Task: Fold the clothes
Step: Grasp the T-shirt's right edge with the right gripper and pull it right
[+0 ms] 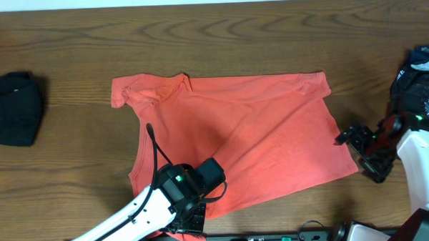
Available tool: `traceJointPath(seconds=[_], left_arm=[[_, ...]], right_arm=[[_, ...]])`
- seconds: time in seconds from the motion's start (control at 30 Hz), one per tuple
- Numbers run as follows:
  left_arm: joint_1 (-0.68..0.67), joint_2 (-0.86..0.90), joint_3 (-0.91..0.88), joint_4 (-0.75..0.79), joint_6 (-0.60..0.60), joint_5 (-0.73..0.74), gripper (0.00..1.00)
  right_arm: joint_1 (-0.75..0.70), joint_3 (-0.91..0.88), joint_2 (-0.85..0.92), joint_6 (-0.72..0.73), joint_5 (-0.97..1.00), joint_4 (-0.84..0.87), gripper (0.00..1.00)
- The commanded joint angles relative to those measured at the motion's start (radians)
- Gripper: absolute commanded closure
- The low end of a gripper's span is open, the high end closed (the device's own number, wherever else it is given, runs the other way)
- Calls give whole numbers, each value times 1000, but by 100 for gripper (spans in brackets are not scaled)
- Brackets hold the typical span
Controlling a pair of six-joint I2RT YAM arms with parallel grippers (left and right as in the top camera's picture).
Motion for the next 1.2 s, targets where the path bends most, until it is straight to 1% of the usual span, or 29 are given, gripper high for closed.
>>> traceJointPath(seconds=[0.0,0.17,0.27,0.3,0.37,0.5,0.63,0.73,0.77,0.8,0.87,0.9,1.03,1.17], left_arm=[[3,2,10,8,29,-2,51],[3,2,10,19,32,-2,51],[3,2,10,23,32,-3,52],[3,2,10,34,31,-6,51],[3,0,10,89,31,-13,55],[4,0,11,203,9,-13,59],[4,0,11,222,5,-11,60],[3,0,11,213,5,-1,60],[3,0,11,208,5,-1,60],[3,0,11,201,5,-1,59],[3,0,11,188,5,0,59],[3,0,11,182,5,4,59],[3,0,11,170,5,21,59],[3,0,11,170,5,22,59]], right_arm=[[-45,-29,0,18,12,-5,1],[-59,-104,0,19,13,42,1],[-59,-151,0,14,-30,80,1],[-59,-159,0,-17,-58,101,2],[-58,-156,-2,-87,-88,137,10],[-58,-150,-2,-113,-66,146,10],[-58,-153,-2,-105,-51,141,6],[-58,-163,-2,-97,-51,146,16],[-58,-167,-2,-97,-50,150,18],[-58,-174,-2,-96,-50,156,15],[-58,-196,-1,-78,-50,177,3],[-58,-209,-1,-72,-50,192,1],[-59,-264,-1,-51,-66,253,2],[-59,-271,-1,-36,-83,315,7]])
